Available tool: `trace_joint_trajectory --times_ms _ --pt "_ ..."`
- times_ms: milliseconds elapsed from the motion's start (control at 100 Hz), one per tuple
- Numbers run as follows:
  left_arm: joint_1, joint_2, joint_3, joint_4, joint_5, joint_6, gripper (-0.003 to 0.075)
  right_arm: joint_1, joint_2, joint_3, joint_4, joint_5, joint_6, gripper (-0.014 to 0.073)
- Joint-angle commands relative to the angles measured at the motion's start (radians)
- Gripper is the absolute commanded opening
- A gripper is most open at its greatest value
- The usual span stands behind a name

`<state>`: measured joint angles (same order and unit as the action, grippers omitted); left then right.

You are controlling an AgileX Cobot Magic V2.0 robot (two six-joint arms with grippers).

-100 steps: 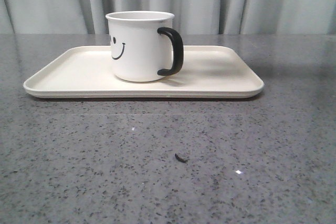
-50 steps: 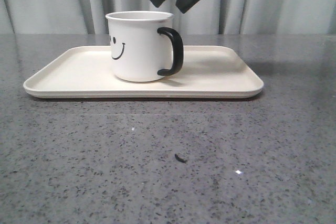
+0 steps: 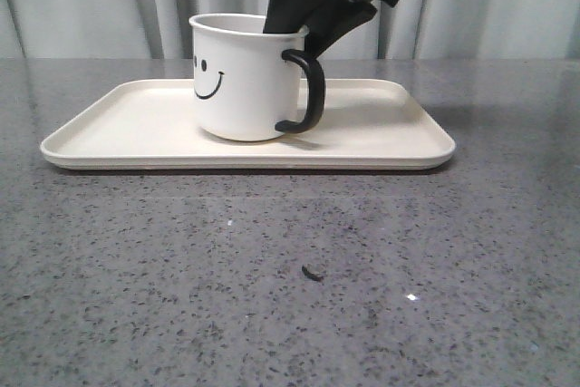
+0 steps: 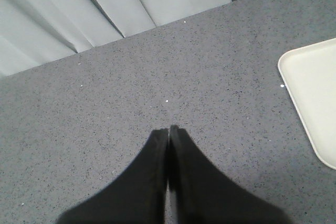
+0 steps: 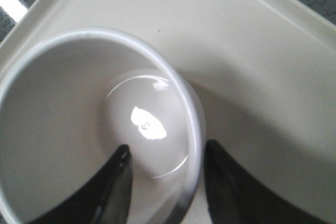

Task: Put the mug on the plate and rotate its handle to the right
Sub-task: 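Grasp the mug rim with the right gripper and lift it, then rotate the lifted mug with the right gripper, turning the handle sideways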

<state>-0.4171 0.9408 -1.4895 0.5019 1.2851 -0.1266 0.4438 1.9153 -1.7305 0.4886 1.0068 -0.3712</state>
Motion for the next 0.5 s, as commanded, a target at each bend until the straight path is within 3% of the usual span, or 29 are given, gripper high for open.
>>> trace_joint_trajectory --times_ms 0,140,310,490 --pt "-0.004 -0.005 -0.020 0.023 -0.023 -0.013 -0.0019 0.001 -0.044 -0.034 0.031 -0.036 -0.012 0.0153" --pt "-0.004 -0.005 -0.020 0.023 -0.023 -0.013 -0.0019 0.001 -0.043 -0.034 0.031 -0.062 -0.012 -0.0074" --pt "-0.004 -0.005 -0.020 0.023 -0.023 -0.013 -0.0019 0.000 -0.044 -0.065 0.031 -0.071 -0.013 -0.0069" --pt "-0.004 -0.005 -0.020 0.023 -0.023 -0.013 -0.0019 -0.006 -0.044 -0.215 0.030 0.056 -0.097 -0.0069"
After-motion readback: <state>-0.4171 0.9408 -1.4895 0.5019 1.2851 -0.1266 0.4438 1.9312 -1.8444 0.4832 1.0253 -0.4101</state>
